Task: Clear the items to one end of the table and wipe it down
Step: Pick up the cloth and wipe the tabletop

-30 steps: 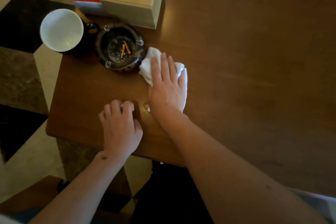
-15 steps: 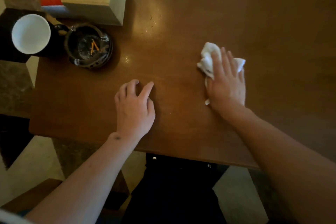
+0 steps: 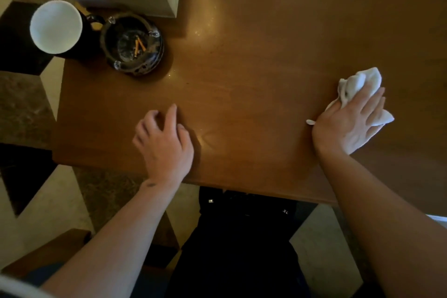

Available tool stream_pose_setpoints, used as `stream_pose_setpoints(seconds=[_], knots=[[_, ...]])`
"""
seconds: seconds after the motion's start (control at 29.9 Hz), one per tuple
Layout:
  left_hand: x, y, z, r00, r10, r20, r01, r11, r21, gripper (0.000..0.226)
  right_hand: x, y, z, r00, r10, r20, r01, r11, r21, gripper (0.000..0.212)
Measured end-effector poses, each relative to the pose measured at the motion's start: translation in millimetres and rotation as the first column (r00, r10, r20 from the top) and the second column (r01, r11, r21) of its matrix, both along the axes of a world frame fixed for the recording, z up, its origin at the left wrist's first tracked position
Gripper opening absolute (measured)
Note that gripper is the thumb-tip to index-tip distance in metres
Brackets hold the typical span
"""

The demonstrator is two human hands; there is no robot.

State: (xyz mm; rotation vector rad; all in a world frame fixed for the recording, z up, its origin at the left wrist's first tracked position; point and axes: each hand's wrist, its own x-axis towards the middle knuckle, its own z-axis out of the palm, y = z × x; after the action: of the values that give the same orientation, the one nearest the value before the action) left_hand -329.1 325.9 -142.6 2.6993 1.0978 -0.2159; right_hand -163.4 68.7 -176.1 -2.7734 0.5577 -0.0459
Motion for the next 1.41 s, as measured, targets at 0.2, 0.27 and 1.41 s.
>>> stream_pose_setpoints(seconds=[0.2, 0.27, 1.41], knots=[[-32, 37, 6, 0.999, 0.003, 0.052, -0.003, 1.0, -0.014, 0.045, -37, 88, -1, 0.996, 0.082, -0.015, -0.083, 0.996, -0.032, 0.07], [-40, 47, 5, 0.997, -0.033, 0.076, 0.035, 0.999, -0.027, 0.046, -57, 133, -2, 0.977, 0.213, -0.027, -0.214, 0.976, -0.049, 0.074], [-84, 27, -17, 0.978, -0.201, -0.046, 0.197, 0.976, -0.088, 0.058, -137, -21, 10, 0.974, 0.213, -0.079, -0.206, 0.975, 0.085, 0.062]])
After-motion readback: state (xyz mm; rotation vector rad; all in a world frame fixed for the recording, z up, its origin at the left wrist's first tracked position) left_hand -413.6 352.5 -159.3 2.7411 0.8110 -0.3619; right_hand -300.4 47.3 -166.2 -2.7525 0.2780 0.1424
